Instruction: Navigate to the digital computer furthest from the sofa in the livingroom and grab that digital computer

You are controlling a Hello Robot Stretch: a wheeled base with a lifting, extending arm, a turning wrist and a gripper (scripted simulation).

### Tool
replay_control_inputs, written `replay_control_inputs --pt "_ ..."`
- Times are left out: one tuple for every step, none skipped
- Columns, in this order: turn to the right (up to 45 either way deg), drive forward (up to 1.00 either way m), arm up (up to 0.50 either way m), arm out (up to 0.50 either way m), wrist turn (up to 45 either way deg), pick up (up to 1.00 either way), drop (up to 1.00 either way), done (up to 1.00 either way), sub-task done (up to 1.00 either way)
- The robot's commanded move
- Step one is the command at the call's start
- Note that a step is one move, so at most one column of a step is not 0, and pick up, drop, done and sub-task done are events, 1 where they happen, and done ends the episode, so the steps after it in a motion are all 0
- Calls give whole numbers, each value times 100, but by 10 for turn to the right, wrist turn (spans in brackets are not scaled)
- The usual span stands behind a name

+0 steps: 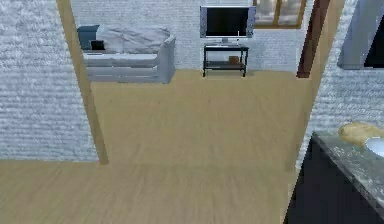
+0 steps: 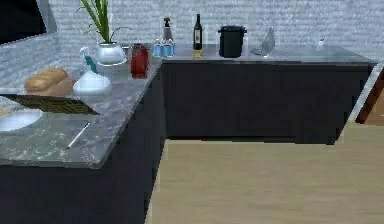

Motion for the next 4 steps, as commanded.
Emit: replay_control_inputs --pt "0 100 0 0 0 0 0 0 0" --pt "0 100 0 0 0 0 0 0 0" --pt "0 100 0 0 0 0 0 0 0" --pt "30 0 0 0 0 0 0 0 0"
